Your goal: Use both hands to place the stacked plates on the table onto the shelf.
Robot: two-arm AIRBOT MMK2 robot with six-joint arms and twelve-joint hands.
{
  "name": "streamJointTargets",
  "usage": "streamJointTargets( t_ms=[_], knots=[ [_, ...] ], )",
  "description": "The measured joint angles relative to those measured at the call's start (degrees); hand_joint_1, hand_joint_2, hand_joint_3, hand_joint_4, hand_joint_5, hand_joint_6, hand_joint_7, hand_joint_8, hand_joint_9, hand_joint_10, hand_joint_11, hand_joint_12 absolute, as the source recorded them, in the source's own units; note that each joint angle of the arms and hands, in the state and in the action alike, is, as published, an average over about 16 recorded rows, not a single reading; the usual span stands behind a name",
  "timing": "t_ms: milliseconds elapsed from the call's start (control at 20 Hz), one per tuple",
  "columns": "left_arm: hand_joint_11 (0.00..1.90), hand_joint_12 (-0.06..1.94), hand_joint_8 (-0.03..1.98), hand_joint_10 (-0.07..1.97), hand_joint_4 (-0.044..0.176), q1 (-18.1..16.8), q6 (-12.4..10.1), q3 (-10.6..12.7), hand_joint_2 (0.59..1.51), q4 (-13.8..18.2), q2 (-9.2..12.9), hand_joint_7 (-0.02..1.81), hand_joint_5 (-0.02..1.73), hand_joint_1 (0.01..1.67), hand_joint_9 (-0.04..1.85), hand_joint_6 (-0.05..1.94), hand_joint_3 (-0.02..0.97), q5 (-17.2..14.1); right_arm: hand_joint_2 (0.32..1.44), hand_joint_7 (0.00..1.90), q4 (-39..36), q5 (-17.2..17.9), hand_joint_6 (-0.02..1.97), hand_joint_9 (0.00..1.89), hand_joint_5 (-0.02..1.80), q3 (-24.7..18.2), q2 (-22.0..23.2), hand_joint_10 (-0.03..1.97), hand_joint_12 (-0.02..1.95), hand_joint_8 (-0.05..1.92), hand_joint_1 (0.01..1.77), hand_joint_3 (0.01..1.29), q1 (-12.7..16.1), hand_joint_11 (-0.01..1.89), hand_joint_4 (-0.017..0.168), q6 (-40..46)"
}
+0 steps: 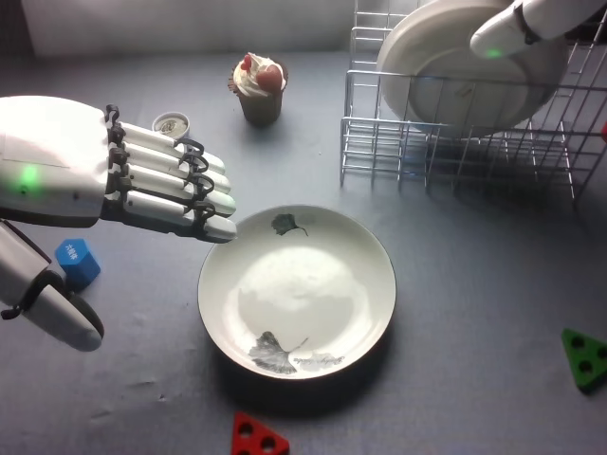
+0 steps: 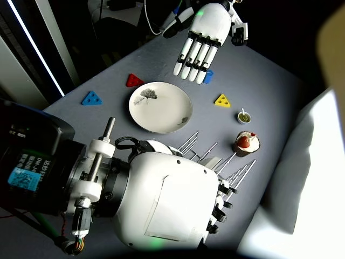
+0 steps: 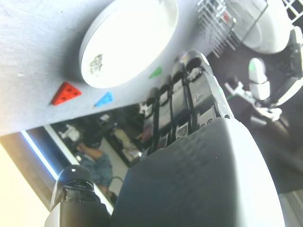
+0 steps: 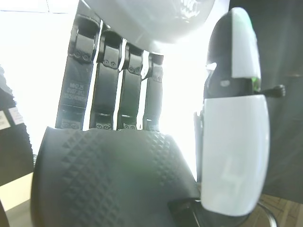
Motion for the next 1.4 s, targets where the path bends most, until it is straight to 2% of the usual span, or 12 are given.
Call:
streamJointTargets(
  t_ms=[500, 650, 800, 950, 1100, 1400],
  knots=[
    [0.16, 0.02, 0.0, 0.01, 0.001, -0.07, -0.03, -0.03, 0.997, 0.03, -0.04, 0.17, 0.16, 0.01, 0.15, 0.01, 0.008, 0.03, 0.9, 0.6, -6.85, -0.45, 0.02, 0.61, 0.55, -2.78, 1.32, 0.01, 0.01, 0.02, 0.96, 0.01, 4.17, 0.65, -0.002, 0.04],
    [0.16, 0.02, 0.0, 0.01, 0.001, -0.08, -0.04, -0.12, 0.998, 0.07, -0.05, 0.17, 0.16, 0.01, 0.15, 0.01, 0.008, 0.06, 0.9, 0.55, -11.48, -0.13, 0.02, 0.56, 0.51, -5.29, 2.5, 0.01, 0.01, 0.01, 0.93, 0.01, 5.39, 0.59, -0.002, 0.05],
    [0.15, 0.02, 0.0, 0.01, 0.001, -0.08, -0.04, -0.23, 0.999, 0.14, -0.08, 0.16, 0.16, 0.01, 0.14, 0.01, 0.008, 0.12, 0.91, 0.5, -18.09, 1.8, 0.02, 0.51, 0.47, -8.99, 4.31, 0.01, 0.01, 0.01, 0.89, 0.01, 5.35, 0.55, -0.001, -0.05],
    [0.16, 0.02, 0.0, 0.01, 0.001, -0.08, -0.05, -0.51, 1.0, 0.23, -0.12, 0.16, 0.15, 0.01, 0.14, 0.0, 0.008, 0.27, 0.92, 0.44, -24.9, 4.91, 0.02, 0.45, 0.41, -13.41, 6.53, 0.01, 0.01, 0.02, 0.84, 0.01, 4.05, 0.5, 0.001, -0.81],
    [0.16, 0.02, 0.0, 0.01, 0.001, -0.05, -0.04, -0.99, 1.001, 0.39, -0.14, 0.16, 0.15, 0.01, 0.15, 0.0, 0.008, 0.51, 0.91, 0.37, -31.66, 8.8, 0.02, 0.39, 0.35, -18.36, 9.24, 0.01, 0.01, 0.01, 0.79, 0.01, 1.49, 0.44, 0.002, -1.91],
    [0.17, 0.02, 0.0, 0.01, 0.001, 0.44, 0.32, -2.55, 1.005, 1.12, -0.1, 0.16, 0.15, 0.01, 0.16, 0.0, 0.008, 1.55, 0.88, 0.23, -42.03, 18.1, 0.02, 0.25, 0.2, -28.03, 14.63, 0.01, 0.01, 0.01, 0.74, 0.01, -6.71, 0.31, 0.004, -6.24]
  ],
)
